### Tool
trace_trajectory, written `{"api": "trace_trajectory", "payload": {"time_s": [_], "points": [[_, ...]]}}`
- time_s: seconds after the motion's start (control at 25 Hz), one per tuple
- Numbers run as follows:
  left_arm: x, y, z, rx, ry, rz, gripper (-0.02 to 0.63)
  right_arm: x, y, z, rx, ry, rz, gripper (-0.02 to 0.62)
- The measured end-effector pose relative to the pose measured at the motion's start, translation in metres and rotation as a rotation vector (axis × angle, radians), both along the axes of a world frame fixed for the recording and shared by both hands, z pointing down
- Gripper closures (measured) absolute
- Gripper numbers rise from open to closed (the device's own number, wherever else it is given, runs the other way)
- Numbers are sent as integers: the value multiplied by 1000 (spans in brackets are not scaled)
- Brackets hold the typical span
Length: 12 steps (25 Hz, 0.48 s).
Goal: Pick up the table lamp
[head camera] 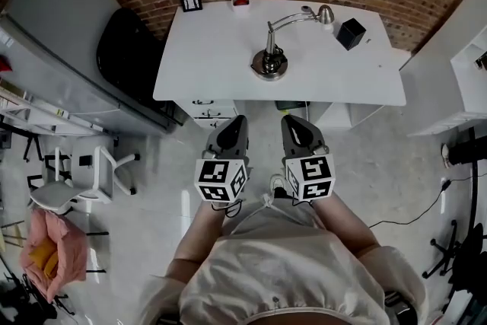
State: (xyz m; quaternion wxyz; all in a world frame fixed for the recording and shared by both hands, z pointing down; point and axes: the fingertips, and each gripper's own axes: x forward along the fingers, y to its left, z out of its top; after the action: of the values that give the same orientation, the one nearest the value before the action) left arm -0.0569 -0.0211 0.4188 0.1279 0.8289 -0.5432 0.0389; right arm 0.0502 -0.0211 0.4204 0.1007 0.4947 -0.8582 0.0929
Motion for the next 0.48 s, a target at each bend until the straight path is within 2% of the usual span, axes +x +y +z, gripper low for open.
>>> {"api": "trace_trajectory", "payload": {"time_s": [0.24, 0.48], "points": [[35, -50, 15, -45, 22, -14, 584, 38, -59, 7, -16, -10, -18, 565], [33, -80, 31, -92, 29, -53, 584, 44, -96, 18, -44, -33, -31, 565]]}}
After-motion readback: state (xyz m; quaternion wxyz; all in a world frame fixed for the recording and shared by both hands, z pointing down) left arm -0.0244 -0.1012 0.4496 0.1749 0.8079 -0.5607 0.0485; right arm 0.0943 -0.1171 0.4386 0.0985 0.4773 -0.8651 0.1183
